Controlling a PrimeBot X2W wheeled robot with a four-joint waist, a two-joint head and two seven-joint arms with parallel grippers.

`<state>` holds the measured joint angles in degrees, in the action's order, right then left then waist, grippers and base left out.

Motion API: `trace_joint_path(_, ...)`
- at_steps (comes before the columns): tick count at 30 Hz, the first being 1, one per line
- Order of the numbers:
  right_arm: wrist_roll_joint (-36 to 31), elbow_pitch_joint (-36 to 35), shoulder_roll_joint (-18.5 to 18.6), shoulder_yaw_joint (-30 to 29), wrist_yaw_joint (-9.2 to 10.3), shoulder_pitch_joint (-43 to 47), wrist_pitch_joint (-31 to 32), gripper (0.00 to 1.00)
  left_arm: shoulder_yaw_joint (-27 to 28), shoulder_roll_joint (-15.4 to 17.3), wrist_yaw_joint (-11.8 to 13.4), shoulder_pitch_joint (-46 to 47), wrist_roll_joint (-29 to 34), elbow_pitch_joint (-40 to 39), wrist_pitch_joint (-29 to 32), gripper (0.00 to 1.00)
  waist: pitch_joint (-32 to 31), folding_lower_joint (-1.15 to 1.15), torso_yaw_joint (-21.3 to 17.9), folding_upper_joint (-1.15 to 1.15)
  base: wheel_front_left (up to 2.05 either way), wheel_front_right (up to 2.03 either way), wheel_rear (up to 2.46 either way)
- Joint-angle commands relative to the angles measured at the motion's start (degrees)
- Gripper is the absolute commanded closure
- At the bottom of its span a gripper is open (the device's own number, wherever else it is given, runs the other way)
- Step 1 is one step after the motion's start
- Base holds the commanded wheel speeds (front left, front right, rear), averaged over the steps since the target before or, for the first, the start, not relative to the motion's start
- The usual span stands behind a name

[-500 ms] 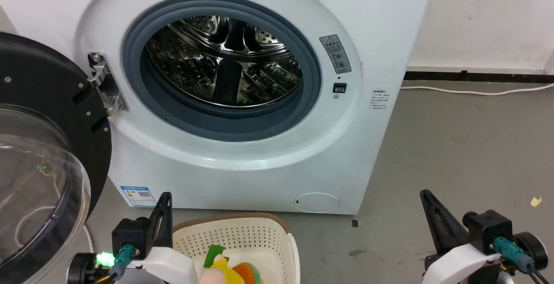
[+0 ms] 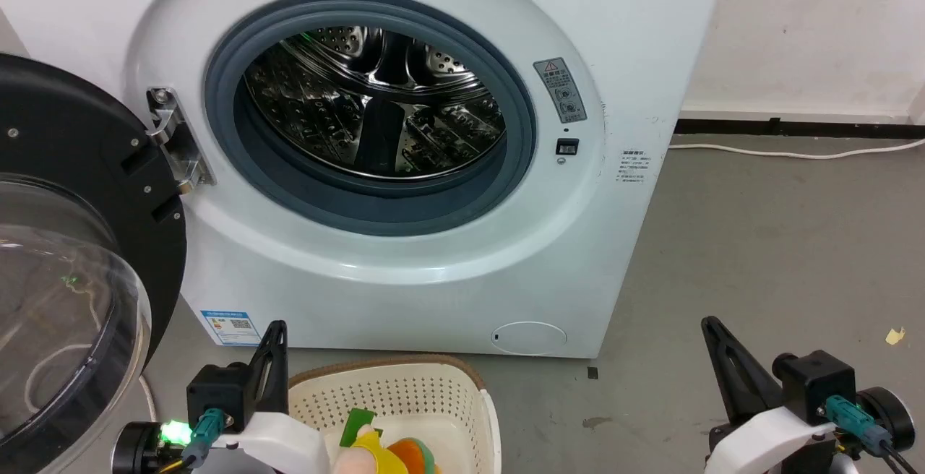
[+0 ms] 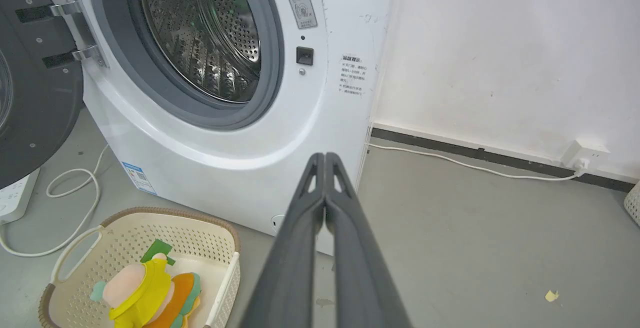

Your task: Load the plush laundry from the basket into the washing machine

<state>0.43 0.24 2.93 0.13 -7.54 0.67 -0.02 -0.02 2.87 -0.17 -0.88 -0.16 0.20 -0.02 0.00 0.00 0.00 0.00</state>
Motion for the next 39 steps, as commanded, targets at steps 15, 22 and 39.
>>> trace_joint_path(15,-0.4,-0.2,-0.1,-0.1,0.05,-0.7,0.0,1.0,0.0,0.0,0.2,0.9,0.2,-0.2,0.0,1.0,0.0,0.0,0.0,0.0,0.0,0.0,0.0)
trace_joint_path(22,0.5,-0.1,0.0,-0.2,0.0,0.2,-0.4,0.0,-0.4,0.0,0.1,0.0,-0.2,0.2,-0.4,0.0,0.0,0.0,0.0,0.0,0.0,0.0,0.0)
trace_joint_path(39,1.6,-1.1,0.0,-1.3,0.01,0.2,-2.3,0.0,-2.9,0.0,0.8,1.7,-1.3,4.2,-1.9,0.0,2.9,0.0,-1.2,0.0,0.0,0.0,0.0)
